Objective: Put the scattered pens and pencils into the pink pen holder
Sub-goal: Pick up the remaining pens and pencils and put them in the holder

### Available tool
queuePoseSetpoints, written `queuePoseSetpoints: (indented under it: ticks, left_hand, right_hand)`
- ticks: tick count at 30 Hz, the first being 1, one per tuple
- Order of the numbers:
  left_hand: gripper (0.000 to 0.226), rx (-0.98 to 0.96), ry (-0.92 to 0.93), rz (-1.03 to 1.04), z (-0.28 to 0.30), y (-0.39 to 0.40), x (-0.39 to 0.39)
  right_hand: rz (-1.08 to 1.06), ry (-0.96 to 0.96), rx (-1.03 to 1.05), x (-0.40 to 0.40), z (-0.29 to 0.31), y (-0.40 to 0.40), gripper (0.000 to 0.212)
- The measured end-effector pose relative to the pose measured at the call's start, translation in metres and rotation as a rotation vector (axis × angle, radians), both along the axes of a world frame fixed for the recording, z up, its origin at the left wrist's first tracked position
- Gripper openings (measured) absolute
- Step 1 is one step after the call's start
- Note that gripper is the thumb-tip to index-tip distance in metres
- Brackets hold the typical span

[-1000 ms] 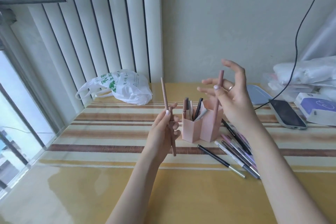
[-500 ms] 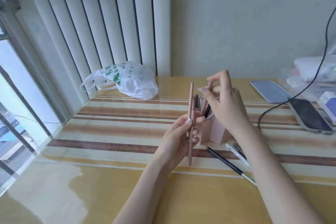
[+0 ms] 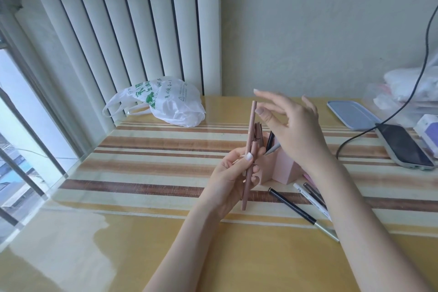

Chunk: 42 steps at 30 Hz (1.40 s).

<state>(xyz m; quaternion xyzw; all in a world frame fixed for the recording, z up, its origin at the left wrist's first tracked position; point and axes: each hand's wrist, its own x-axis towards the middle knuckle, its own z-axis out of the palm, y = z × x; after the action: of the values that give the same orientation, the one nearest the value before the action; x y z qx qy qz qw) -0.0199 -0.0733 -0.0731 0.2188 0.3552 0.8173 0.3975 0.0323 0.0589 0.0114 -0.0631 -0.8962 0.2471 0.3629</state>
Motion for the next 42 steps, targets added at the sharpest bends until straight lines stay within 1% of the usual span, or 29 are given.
queuePoseSetpoints:
  ticks: [2,5,6,8,9,11,13,16,19,21,22,23,25,28,30,32,34,36,39,41,42]
  left_hand:
    - [0.010,-0.020,0.019,-0.007,0.000,0.001,0.001]
    - [0.010,-0.070,0.055,-0.002,-0.001,0.000,-0.001]
    - [0.012,-0.090,0.069,0.018,-0.001,-0.001,-0.003]
    - [0.016,-0.108,0.077,0.080,-0.001,-0.005,-0.010]
    - [0.016,-0.107,0.064,0.116,-0.001,-0.006,-0.013]
    - [0.013,-0.096,0.017,0.187,-0.001,-0.009,-0.019]
    - [0.016,-0.077,-0.032,0.221,0.000,-0.009,-0.020]
    - [0.018,-0.041,-0.099,0.235,0.001,-0.008,-0.020]
    - [0.016,-0.028,-0.129,0.262,0.000,-0.008,-0.020]
    - [0.015,-0.014,-0.156,0.277,-0.001,-0.008,-0.022]
    - [0.015,-0.009,-0.163,0.279,-0.001,-0.009,-0.023]
    - [0.016,-0.009,-0.162,0.281,-0.001,-0.010,-0.024]
    - [0.020,-0.025,-0.142,0.285,-0.002,-0.010,-0.024]
    - [0.026,-0.056,-0.101,0.272,0.000,-0.011,-0.022]
    - [0.018,-0.053,-0.083,0.242,0.002,-0.010,-0.018]
    - [0.007,-0.043,-0.066,0.206,0.003,-0.009,-0.015]
    - [0.011,-0.042,-0.029,0.179,0.002,-0.008,-0.014]
    - [0.013,-0.046,0.003,0.164,0.001,-0.007,-0.013]
    - [0.024,-0.022,0.034,0.149,0.000,-0.006,-0.012]
    - [0.031,-0.008,0.041,0.150,-0.001,-0.006,-0.012]
    - [0.033,-0.006,0.043,0.147,-0.001,-0.005,-0.012]
  right_hand:
    - [0.111,0.028,-0.138,0.002,0.004,-0.005,0.026]
    - [0.236,0.011,-0.342,0.002,0.007,-0.005,0.013]
    - [0.263,0.042,-0.403,0.002,0.008,-0.003,0.013]
    - [0.266,0.188,-0.522,0.004,0.012,0.003,0.020]
    - [0.236,0.273,-0.548,0.007,0.014,0.007,0.024]
    - [0.137,0.394,-0.494,0.009,0.015,0.014,0.026]
    - [0.048,0.422,-0.412,0.009,0.012,0.019,0.026]
    - [0.033,0.331,-0.296,0.004,0.006,0.022,0.018]
    - [0.081,0.117,-0.192,0.000,0.000,0.016,0.018]
    - [0.063,-0.029,-0.080,-0.002,-0.006,0.012,0.014]
    - [0.048,-0.071,-0.028,-0.003,-0.009,0.011,0.010]
    - [0.035,-0.095,0.007,-0.003,-0.010,0.010,0.007]
    - [-0.008,-0.102,0.077,-0.003,-0.009,0.009,0.010]
    - [-0.038,-0.039,0.177,-0.003,-0.004,0.005,0.016]
    - [0.006,-0.054,0.178,-0.001,-0.001,-0.004,0.024]
    - [0.093,-0.133,0.173,-0.002,0.000,-0.015,0.028]
    - [0.164,-0.208,0.177,-0.005,-0.001,-0.023,0.021]
    - [0.206,-0.245,0.127,-0.007,-0.002,-0.025,0.012]
    - [0.249,-0.229,-0.064,-0.004,0.001,-0.022,0.015]
    - [0.238,-0.246,-0.083,-0.001,0.004,-0.018,0.017]
    - [0.242,-0.270,-0.084,0.001,0.006,-0.018,0.014]
